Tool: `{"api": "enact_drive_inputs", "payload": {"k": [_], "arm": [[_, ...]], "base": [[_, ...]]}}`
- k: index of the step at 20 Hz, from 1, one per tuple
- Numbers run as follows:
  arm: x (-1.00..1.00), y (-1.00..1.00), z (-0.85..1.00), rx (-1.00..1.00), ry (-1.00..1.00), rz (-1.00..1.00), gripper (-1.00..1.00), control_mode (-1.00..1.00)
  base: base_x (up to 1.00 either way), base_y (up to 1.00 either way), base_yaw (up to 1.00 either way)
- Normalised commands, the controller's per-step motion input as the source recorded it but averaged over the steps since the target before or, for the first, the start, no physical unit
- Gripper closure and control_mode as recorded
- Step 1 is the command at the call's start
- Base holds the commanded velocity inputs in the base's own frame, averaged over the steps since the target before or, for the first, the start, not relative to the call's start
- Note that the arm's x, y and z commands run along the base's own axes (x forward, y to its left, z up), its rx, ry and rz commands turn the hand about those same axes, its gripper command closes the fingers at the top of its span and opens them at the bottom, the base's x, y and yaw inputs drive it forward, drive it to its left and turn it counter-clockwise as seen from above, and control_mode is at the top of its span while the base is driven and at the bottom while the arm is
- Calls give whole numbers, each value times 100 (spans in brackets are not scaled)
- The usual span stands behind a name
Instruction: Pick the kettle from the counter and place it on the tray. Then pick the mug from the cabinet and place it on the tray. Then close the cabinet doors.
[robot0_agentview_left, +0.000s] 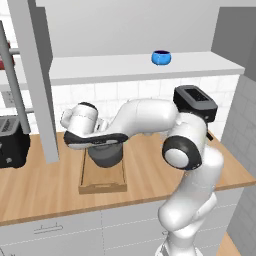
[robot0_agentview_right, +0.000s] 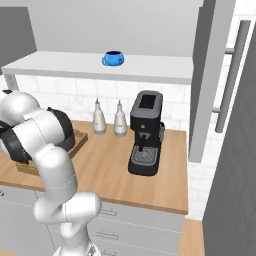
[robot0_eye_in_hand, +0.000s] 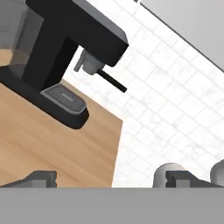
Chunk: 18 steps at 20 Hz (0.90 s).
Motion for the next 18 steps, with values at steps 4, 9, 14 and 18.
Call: {"api": "enact_drive_inputs", "payload": {"k": [4,9,14,18], "arm": [[-87,-79,39,6,-19,0,-100,-100],[-40,-83,35,17,-4,4,-100,-100],[-51,-76,27,25,-3,32,-100,-100],[-8,-57,0,20,3,37,-100,-100]], "base": [[0,0,0],[0,0,0],[0,0,0],[0,0,0]]}}
